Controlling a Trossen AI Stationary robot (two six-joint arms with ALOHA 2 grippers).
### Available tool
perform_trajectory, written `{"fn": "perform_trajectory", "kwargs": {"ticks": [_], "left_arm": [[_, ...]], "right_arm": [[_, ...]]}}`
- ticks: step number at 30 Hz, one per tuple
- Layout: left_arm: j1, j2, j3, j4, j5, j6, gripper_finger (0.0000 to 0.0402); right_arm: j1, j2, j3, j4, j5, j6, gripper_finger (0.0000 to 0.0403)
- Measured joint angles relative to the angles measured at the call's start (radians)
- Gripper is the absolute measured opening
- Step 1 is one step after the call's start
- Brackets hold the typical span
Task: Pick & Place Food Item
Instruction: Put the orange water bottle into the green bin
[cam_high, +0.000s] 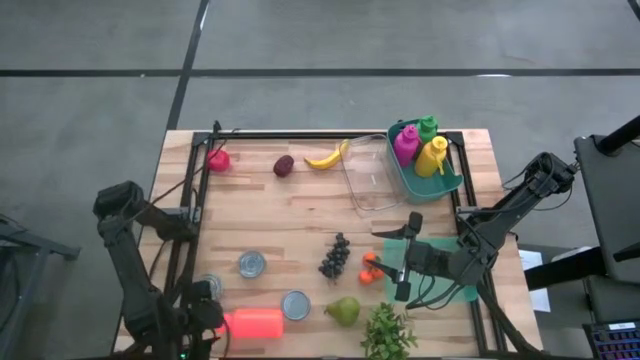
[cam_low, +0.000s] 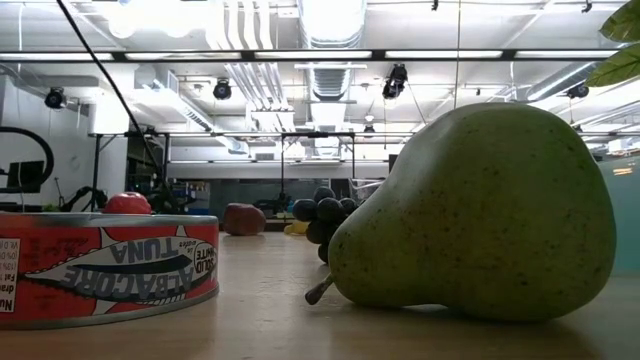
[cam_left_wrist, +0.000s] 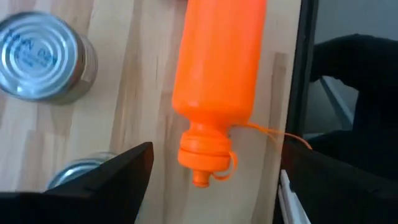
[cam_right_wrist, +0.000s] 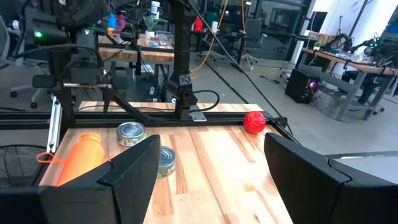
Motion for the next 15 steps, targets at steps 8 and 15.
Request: {"fn": "perform_trajectory", "kwargs": {"ticks": [8, 15], "left_arm": [[-0.166, 0.0, -0.043, 0.055, -0.295, -0.137, 0.0361], [-0.163, 0.0, -0.083, 0.073, -0.289, -0.11, 0.0361]], "right_arm": [[0.0, 0.0, 0.0, 0.0, 0.0, -0.002, 0.0285], [0.0, 0.0, 0.0, -0.003, 0.0, -0.001, 0.0285]]}}
